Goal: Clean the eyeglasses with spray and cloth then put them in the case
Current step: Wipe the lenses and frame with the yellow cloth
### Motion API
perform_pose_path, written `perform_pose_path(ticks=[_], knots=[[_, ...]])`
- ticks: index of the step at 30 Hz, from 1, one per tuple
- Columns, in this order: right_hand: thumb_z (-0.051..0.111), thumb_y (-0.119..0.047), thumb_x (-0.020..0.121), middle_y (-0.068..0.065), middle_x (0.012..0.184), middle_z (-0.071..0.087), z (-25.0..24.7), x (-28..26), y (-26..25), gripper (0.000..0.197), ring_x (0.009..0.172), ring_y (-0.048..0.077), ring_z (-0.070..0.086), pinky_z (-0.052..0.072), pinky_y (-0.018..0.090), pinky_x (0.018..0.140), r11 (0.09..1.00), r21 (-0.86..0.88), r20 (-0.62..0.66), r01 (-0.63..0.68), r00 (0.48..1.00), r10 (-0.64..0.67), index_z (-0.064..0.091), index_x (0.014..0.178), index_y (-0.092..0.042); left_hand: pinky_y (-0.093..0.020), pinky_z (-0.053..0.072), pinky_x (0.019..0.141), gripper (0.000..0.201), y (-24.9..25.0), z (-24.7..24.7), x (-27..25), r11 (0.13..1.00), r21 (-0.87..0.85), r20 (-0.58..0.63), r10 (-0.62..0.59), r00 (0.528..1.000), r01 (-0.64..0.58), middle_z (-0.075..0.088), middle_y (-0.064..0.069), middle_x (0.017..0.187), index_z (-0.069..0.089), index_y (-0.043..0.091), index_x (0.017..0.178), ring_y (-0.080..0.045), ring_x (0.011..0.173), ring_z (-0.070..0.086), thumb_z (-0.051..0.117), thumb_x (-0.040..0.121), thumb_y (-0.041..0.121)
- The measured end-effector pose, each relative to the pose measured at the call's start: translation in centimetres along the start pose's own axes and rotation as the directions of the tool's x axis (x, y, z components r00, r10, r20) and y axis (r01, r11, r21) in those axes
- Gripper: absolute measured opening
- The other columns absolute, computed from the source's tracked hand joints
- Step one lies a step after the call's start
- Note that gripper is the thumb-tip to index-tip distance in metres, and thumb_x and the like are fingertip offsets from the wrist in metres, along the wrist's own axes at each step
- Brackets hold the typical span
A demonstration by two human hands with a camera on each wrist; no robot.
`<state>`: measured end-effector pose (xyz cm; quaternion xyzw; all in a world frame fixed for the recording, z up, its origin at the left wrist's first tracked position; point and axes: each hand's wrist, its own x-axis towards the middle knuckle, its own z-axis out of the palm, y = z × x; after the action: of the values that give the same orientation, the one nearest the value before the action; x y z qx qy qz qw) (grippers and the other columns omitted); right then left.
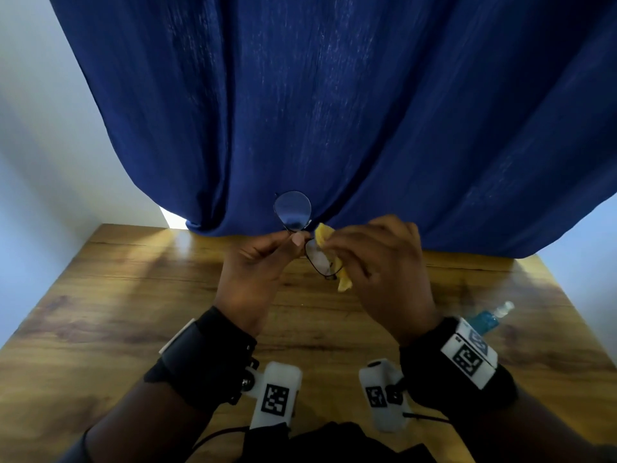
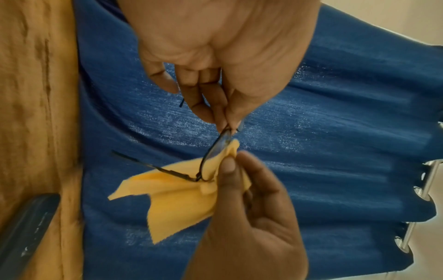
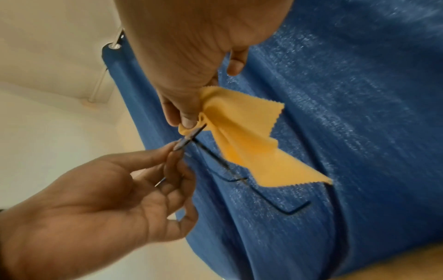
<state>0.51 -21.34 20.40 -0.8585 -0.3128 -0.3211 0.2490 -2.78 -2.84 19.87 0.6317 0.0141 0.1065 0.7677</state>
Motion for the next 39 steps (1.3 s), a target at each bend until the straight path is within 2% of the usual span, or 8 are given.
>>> perform_pose_path(ticks=[4, 9, 19, 23, 27, 30, 36, 39], knots=[[0.063, -0.026, 0.101, -0.023, 0.108, 0.074, -0.2, -0.6, -0.7, 0.017, 0.093, 0.009, 0.06, 0.038, 0.038, 0.088, 0.983, 0.036, 0.108, 0.182, 0.977, -0.185, 0.078, 0.103, -0.034, -0.015, 0.056, 0.076, 0.016, 0.2, 0.2, 0.1, 1.0, 0.013, 0.024, 0.009, 1.0, -0.01, 0.082, 0.003, 0.091, 0.078, 0.012, 0.099, -0.003, 0.088, 0.076, 0.062, 0.098, 0.008], [0.077, -0.017, 0.091, -0.02, 0.105, 0.076, -0.8, -1.4, 0.6, 0.015, 0.1, 0.009, 0.06, 0.039, 0.041, 0.092, 0.998, 0.068, -0.019, -0.014, 1.0, 0.015, 0.08, 0.098, -0.03, -0.026, 0.059, 0.091, 0.018, -0.1, -0.3, 0.4, 0.999, 0.042, -0.006, 0.031, 1.0, -0.03, 0.081, -0.007, 0.101, 0.077, 0.005, 0.107, -0.019, 0.103, 0.076, 0.065, 0.097, 0.013], [0.072, -0.011, 0.093, -0.014, 0.107, 0.077, -0.4, -2.1, 0.7, 0.016, 0.1, 0.009, 0.059, 0.039, 0.032, 0.093, 0.994, 0.074, 0.01, 0.081, 0.997, -0.082, 0.08, 0.1, -0.023, -0.016, 0.057, 0.078, 0.016, -0.6, 0.6, 0.2, 1.0, 0.025, 0.034, -0.003, 0.999, 0.002, 0.082, -0.004, 0.097, 0.078, 0.005, 0.104, -0.009, 0.092, 0.077, 0.064, 0.097, 0.01], [0.075, -0.008, 0.092, -0.007, 0.102, 0.077, -1.3, -2.6, 2.0, 0.014, 0.1, 0.012, 0.066, 0.052, 0.038, 0.087, 0.972, 0.196, -0.043, -0.126, 0.99, 0.137, 0.08, 0.102, -0.016, -0.018, 0.058, 0.08, 0.015, -0.9, 0.9, 0.3, 0.998, 0.022, 0.044, -0.053, 0.998, 0.052, 0.082, -0.004, 0.097, 0.078, 0.009, 0.101, -0.011, 0.096, 0.077, 0.065, 0.096, 0.013], [0.076, -0.011, 0.091, -0.008, 0.1, 0.076, -2.1, -2.7, 1.2, 0.012, 0.098, 0.006, 0.068, 0.051, 0.021, 0.085, 0.931, 0.317, 0.006, -0.182, 0.982, 0.19, 0.079, 0.102, -0.013, -0.016, 0.057, 0.085, 0.02, -0.9, 1.2, -0.1, 0.994, 0.043, 0.153, -0.103, 0.983, 0.097, 0.082, -0.002, 0.103, 0.079, 0.008, 0.106, -0.01, 0.102, 0.076, 0.063, 0.097, 0.016], [0.077, -0.014, 0.09, -0.011, 0.098, 0.077, -2.3, -2.7, 0.7, 0.012, 0.093, 0.009, 0.072, 0.056, 0.02, 0.08, 0.816, 0.455, 0.106, -0.357, 0.931, 0.349, 0.078, 0.102, -0.019, -0.022, 0.055, 0.099, 0.024, -1.2, 1.1, -0.1, 0.993, 0.053, 0.2, -0.114, 0.973, 0.105, 0.08, -0.006, 0.112, 0.076, 0.004, 0.115, -0.014, 0.113, 0.073, 0.064, 0.098, 0.016], [0.076, -0.012, 0.088, 0.003, 0.097, 0.08, -2.8, -2.2, 0.5, 0.014, 0.091, 0.022, 0.077, 0.062, 0.033, 0.08, 0.324, 0.674, 0.431, -0.664, 0.71, 0.557, 0.076, 0.1, -0.018, -0.022, 0.058, 0.093, 0.022, -1.4, 1.3, -0.1, 0.993, 0.062, 0.171, -0.109, 0.979, 0.1, 0.081, -0.004, 0.107, 0.077, 0.006, 0.111, -0.014, 0.108, 0.074, 0.066, 0.095, 0.017], [0.079, -0.014, 0.086, 0.0, 0.095, 0.08, -2.8, -2.8, 0.8, 0.014, 0.088, 0.022, 0.075, 0.06, 0.029, 0.077, 0.387, 0.649, 0.397, -0.656, 0.725, 0.564, 0.077, 0.098, -0.021, -0.022, 0.059, 0.088, 0.02, -1.3, 1.2, 0.1, 0.993, 0.051, 0.115, -0.116, 0.987, 0.111, 0.081, -0.005, 0.102, 0.078, 0.007, 0.107, -0.015, 0.103, 0.076, 0.066, 0.095, 0.019]])
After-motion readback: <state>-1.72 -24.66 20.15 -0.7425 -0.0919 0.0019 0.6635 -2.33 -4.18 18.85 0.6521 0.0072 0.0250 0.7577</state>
